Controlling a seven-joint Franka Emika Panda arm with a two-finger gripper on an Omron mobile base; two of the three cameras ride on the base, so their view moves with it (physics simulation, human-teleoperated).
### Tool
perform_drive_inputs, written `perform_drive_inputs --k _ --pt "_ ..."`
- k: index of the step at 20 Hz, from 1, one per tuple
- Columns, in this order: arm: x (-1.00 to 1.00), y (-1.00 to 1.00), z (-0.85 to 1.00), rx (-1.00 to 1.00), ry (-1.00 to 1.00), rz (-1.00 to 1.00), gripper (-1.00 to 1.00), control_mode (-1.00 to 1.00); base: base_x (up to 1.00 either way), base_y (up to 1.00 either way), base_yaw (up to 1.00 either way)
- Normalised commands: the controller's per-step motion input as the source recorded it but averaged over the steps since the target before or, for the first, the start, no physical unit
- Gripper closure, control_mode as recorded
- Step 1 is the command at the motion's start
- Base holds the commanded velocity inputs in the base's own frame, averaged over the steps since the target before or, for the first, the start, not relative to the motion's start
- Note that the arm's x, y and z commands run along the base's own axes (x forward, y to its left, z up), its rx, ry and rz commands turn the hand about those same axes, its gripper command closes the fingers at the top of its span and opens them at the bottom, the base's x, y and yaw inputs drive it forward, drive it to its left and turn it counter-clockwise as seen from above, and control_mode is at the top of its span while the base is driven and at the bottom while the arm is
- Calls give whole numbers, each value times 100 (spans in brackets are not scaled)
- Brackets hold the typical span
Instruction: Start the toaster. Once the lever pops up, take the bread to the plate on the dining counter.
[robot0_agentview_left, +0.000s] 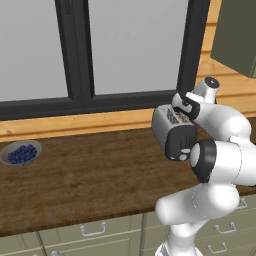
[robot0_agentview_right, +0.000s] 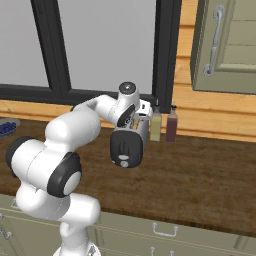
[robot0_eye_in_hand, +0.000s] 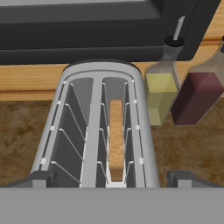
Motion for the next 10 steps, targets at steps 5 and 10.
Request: perform_drive_inputs --k 5,10 --pt "0 0 0 0 0 0 -100 -100 0 0 0" --pt "0 0 0 0 0 0 -100 -100 0 0 0"
